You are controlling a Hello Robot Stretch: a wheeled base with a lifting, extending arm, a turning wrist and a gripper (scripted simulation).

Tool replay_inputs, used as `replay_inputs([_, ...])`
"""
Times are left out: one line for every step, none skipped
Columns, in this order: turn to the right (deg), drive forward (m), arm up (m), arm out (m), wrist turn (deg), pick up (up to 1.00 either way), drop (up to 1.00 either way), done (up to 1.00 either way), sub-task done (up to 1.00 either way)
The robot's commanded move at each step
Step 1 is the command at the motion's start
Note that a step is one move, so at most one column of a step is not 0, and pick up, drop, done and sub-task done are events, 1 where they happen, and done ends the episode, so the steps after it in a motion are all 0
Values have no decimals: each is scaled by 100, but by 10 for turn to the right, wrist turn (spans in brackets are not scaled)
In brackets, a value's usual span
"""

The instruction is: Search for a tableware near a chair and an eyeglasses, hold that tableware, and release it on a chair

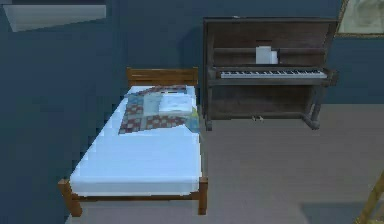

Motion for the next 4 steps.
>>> replay_inputs([240,0,0,0,0,0,0,0,0])
replay_inputs([0,45,0,0,0,0,0,0,0])
replay_inputs([-450,0,0,0,0,0,0,0,0])
replay_inputs([-450,0,0,0,0,0,0,0,0])
